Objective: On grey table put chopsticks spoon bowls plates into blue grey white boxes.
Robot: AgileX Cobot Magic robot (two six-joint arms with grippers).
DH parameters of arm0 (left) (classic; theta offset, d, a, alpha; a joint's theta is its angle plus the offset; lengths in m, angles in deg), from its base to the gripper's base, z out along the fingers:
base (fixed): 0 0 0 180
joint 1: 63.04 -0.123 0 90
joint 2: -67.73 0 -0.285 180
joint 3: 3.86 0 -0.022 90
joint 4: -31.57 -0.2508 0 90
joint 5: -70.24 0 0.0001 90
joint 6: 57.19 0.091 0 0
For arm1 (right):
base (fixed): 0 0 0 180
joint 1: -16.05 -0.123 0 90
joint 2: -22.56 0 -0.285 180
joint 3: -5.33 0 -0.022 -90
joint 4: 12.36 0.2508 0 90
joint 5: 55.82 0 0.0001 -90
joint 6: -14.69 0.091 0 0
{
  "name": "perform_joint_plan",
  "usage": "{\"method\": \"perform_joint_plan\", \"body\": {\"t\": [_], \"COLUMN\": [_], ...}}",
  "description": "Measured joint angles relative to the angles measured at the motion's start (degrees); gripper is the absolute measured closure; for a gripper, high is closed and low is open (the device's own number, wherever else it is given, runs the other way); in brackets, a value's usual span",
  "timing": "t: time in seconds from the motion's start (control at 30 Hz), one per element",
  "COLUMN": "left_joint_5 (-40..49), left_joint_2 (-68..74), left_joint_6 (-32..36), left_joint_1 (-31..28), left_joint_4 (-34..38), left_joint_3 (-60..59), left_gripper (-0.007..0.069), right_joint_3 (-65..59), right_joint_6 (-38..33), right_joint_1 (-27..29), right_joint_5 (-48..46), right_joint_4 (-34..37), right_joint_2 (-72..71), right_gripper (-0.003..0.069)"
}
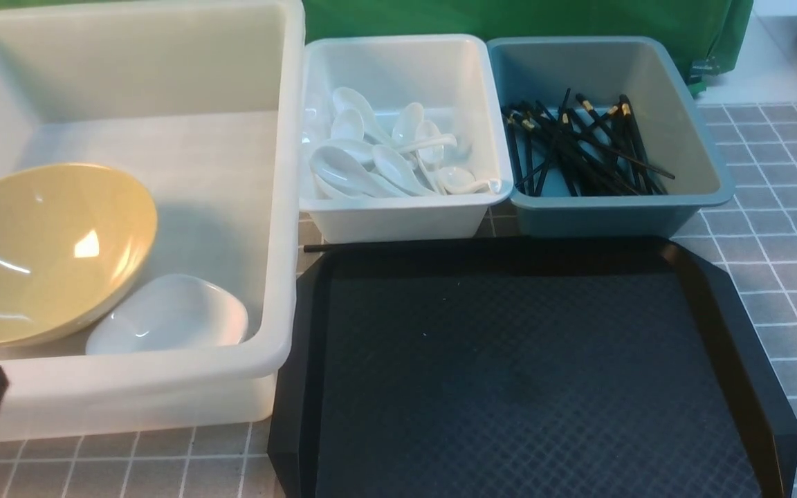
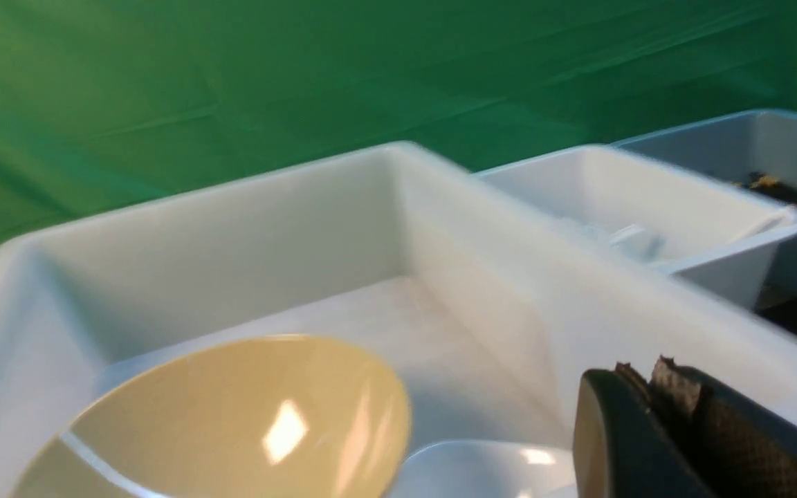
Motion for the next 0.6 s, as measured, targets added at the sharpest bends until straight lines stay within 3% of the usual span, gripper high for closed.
{"method": "perform_joint_plan", "body": {"t": [0.1,0.2,0.37,0.6], "left_joint_5": [-4.15,-4.50,4.28,6.52], "left_joint_2": [-0.12,-0.12,-0.12,-0.12], "left_joint_6": [-5.22,-10.29,-19.68,-19.24], "left_joint_1": [-5.84,-7.11,-7.32,-7.32], "left_joint_4": [-0.72,-1.50,-4.75,-6.72], "left_joint_3": [-4.60,-7.86,-8.42,-8.42], "left_gripper": [0.0610,0.0610,0.0610,0.0610], "right_joint_3": [0.00,0.00,0.00,0.00], "right_joint_6": [0.06,0.06,0.06,0.09], "right_joint_1": [0.18,0.18,0.18,0.18], "right_joint_5": [0.00,0.00,0.00,0.00], "right_joint_4": [0.00,0.00,0.00,0.00], "right_joint_2": [0.00,0.00,0.00,0.00], "right_gripper": [0.0614,0.0614,0.0614,0.0614]}}
